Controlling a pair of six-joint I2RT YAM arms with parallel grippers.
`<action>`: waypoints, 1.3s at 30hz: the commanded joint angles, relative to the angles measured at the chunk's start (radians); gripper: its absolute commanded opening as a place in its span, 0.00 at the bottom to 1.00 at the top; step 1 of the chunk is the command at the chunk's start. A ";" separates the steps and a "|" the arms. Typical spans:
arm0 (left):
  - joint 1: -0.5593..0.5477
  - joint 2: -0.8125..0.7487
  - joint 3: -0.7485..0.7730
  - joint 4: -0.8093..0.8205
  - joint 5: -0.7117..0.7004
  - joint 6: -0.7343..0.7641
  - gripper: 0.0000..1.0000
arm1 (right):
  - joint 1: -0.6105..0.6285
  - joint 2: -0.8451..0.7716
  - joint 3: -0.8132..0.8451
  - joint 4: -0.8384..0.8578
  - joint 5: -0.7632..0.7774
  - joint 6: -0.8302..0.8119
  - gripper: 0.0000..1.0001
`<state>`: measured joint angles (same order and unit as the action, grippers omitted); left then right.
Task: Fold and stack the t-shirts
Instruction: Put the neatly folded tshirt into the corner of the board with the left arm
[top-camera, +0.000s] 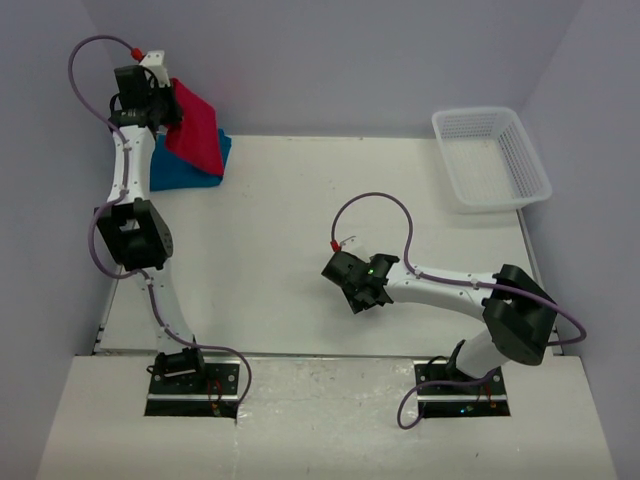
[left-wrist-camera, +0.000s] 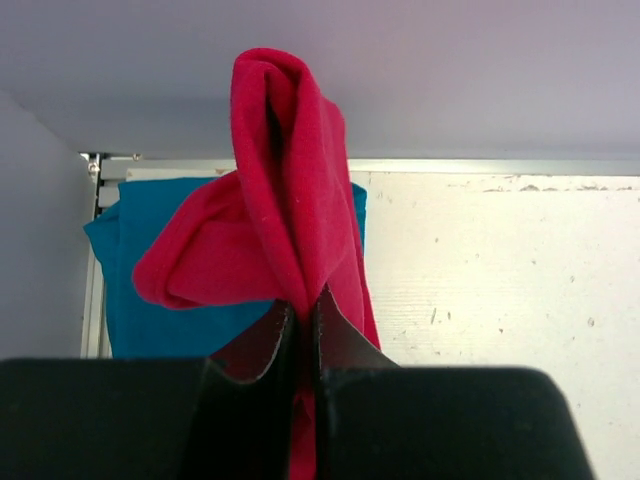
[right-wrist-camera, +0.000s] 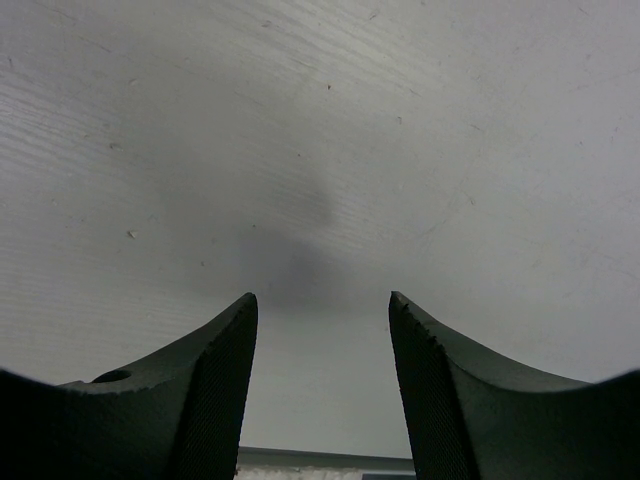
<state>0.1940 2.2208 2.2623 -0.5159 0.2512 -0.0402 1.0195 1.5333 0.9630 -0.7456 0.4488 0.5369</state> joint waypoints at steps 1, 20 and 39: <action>-0.002 -0.070 0.029 0.071 0.011 0.006 0.00 | -0.006 -0.015 0.006 0.018 -0.009 -0.005 0.57; 0.009 0.118 0.095 0.040 -0.112 0.089 0.00 | -0.006 -0.048 0.009 0.006 -0.009 -0.009 0.57; 0.018 0.257 0.075 0.134 -0.628 0.140 0.01 | -0.018 -0.055 0.014 0.008 -0.025 -0.028 0.57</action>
<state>0.2031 2.4619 2.3150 -0.4545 -0.2264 0.0761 1.0080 1.5108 0.9627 -0.7444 0.4267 0.5182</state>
